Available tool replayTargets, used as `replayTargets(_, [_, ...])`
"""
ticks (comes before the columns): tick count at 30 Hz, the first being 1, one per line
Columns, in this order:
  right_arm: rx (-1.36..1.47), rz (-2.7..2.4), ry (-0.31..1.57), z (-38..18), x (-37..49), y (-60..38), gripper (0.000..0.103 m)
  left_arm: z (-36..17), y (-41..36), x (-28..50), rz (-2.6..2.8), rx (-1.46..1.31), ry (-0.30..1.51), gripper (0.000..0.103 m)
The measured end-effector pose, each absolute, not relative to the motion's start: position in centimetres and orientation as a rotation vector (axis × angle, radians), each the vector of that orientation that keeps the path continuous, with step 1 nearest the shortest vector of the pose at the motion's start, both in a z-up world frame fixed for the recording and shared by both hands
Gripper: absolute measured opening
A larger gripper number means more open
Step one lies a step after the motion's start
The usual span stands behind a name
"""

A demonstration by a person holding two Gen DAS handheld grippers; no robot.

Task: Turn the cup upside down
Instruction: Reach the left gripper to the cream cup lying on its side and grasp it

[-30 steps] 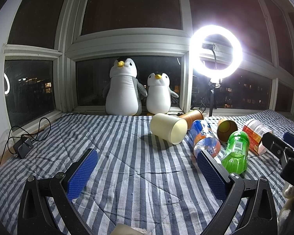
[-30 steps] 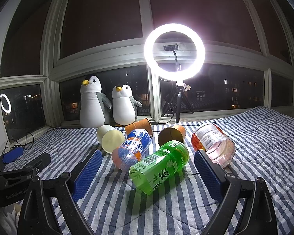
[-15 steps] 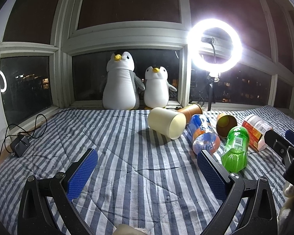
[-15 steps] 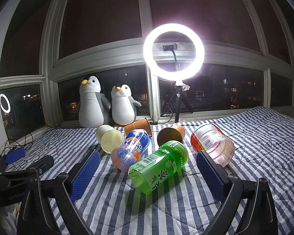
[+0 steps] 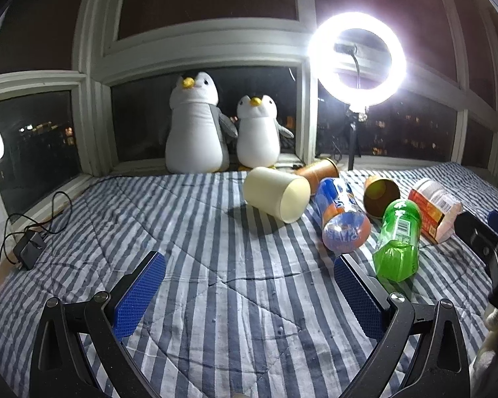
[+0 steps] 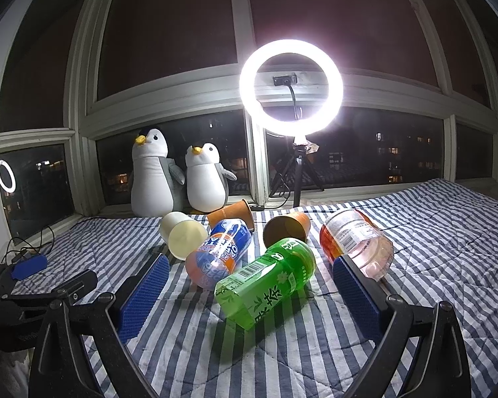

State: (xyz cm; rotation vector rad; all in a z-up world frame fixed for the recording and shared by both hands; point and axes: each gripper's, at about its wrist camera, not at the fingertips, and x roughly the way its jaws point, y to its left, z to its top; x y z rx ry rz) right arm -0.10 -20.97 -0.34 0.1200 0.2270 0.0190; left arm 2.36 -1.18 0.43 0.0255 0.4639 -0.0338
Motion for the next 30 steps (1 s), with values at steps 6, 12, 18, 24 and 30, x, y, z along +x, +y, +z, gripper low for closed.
replayTargets(6, [0.123,0.002,0.243,-0.1,-0.9,-21.3,0.098,2.4,-0.8,7.4,-0.065,0.005,0.631,0.103])
replayTargets(12, [0.151,-0.004,0.266,0.2,-1.8,-22.4,0.097,3.8,0.2,16.1,-0.066,-0.111,0.862,0.103])
replayTargets(18, [0.193,-0.009,0.272,0.4,-2.5,-23.8,0.097,3.0,-0.3,24.7,-0.020,-0.228,1.034,0.103])
replayTargets(24, [0.214,-0.022,0.268,0.7,-2.7,-24.9,0.097,0.5,0.3,31.4,0.059,-0.439,1.160,0.101])
replayTargets(30, [0.229,-0.038,0.268,0.3,-3.1,-26.1,0.097,-2.4,-0.8,35.2,0.090,-0.551,1.247,0.090])
